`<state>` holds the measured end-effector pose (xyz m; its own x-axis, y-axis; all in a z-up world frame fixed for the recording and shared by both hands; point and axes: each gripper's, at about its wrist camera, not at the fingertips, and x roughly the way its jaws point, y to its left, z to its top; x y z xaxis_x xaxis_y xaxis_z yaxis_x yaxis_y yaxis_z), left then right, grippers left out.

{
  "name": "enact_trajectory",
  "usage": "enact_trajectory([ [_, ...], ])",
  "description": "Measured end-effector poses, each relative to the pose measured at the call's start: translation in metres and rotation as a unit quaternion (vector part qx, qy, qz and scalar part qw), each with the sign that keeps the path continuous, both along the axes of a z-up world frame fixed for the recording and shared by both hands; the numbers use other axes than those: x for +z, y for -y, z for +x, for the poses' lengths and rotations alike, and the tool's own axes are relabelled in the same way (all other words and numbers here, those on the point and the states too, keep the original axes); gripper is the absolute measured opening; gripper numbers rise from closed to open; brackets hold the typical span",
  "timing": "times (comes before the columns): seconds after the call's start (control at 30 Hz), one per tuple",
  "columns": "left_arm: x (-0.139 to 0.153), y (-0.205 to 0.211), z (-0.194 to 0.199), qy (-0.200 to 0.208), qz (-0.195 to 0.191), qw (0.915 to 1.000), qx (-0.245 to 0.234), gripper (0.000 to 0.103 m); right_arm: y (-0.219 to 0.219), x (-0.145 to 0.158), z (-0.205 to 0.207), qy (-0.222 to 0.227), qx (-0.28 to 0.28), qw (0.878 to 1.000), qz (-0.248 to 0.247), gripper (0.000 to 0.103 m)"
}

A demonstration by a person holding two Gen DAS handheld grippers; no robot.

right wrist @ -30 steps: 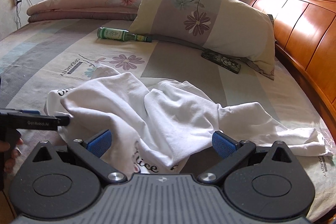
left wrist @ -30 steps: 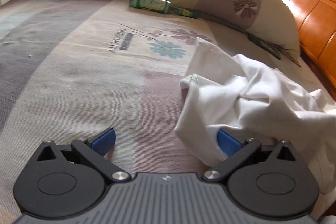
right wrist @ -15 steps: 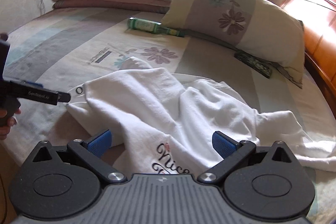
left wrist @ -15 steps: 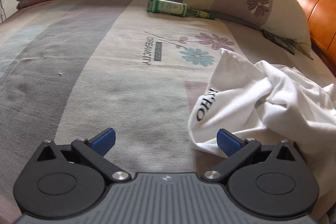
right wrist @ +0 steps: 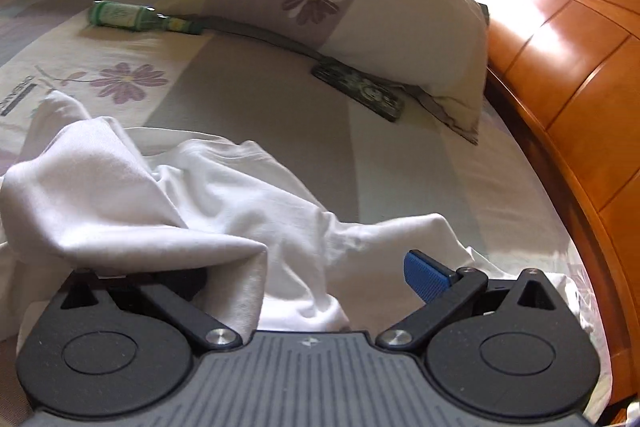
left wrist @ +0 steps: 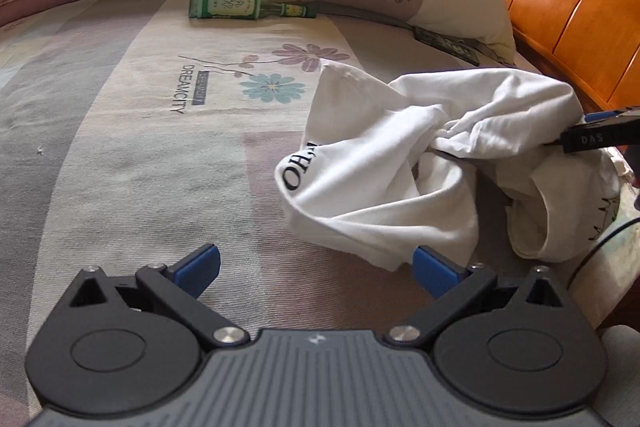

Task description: Fold clothes

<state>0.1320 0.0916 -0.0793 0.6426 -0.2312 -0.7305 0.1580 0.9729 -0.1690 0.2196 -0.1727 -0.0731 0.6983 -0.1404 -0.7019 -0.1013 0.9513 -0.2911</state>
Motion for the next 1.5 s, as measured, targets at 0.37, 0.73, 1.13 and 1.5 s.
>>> enact_trajectory([
  [0.37, 0.009, 0.054, -0.006, 0.043, -0.015, 0.9921, -0.117, 0.102, 0.002, 0.026, -0.065, 0.028, 0.042, 0.997, 0.060, 0.103],
  [0.73, -0.013, 0.107, 0.032, 0.055, 0.041, 0.9694, -0.236, 0.102, 0.015, 0.038, -0.098, 0.045, 0.033, 0.993, 0.108, 0.103],
  [1.13, -0.024, 0.111, 0.058, -0.059, 0.004, 0.9560, -0.287, 0.102, 0.005, 0.020, -0.110, 0.024, 0.040, 0.989, 0.137, 0.103],
  [1.5, -0.022, 0.057, 0.033, -0.157, 0.139, 0.9251, -0.317, 0.102, 0.020, 0.016, -0.117, 0.038, 0.014, 0.986, 0.163, 0.103],
])
